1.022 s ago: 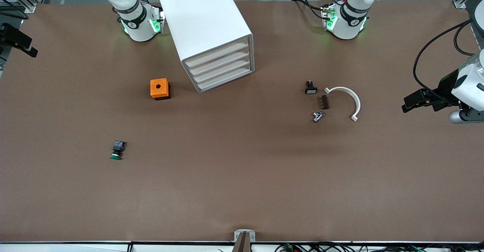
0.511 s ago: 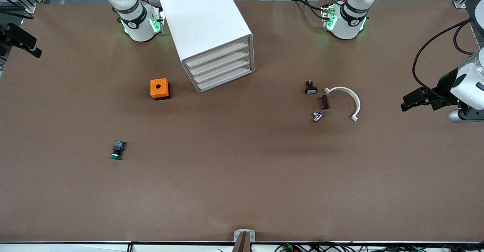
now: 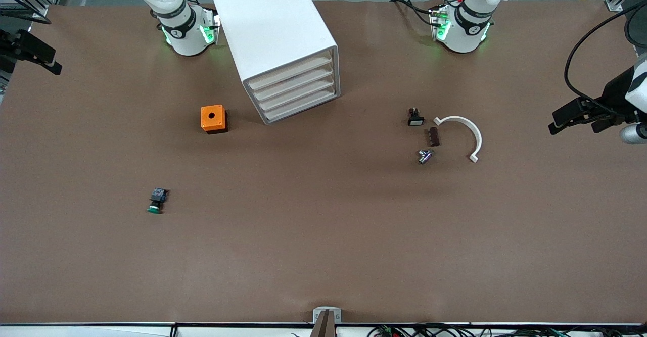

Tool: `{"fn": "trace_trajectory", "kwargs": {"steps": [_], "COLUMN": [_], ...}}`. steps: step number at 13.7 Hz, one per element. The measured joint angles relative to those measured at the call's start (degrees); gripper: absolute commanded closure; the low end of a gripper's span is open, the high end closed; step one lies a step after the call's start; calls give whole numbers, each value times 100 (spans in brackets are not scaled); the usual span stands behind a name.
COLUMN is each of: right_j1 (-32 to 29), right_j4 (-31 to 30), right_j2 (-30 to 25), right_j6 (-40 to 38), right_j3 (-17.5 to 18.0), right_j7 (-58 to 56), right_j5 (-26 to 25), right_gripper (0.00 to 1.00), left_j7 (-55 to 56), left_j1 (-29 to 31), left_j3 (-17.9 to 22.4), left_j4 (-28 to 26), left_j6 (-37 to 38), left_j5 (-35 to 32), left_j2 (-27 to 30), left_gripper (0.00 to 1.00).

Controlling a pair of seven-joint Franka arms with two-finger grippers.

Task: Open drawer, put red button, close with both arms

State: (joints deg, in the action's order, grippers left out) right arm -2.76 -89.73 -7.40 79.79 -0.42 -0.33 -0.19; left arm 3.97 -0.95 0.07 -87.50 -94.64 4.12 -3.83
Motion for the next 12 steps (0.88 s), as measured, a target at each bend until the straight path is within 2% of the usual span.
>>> {"fn": "trace_trajectory", "kwargs": {"steps": [12], "right_j1": [134], "right_j4": [-32], "right_j2": [2], "right_j6": [-50], "right_j3": [-42], "right_j7": [0], "right_j5": [0], "right_gripper": [0], "left_j7": [0], "left_j1": [-1], "left_j3": [-29], "left_j4": [120], "left_j6": [220], "left_j5": [-1], "left_j2": [0], "left_gripper": [0]}}
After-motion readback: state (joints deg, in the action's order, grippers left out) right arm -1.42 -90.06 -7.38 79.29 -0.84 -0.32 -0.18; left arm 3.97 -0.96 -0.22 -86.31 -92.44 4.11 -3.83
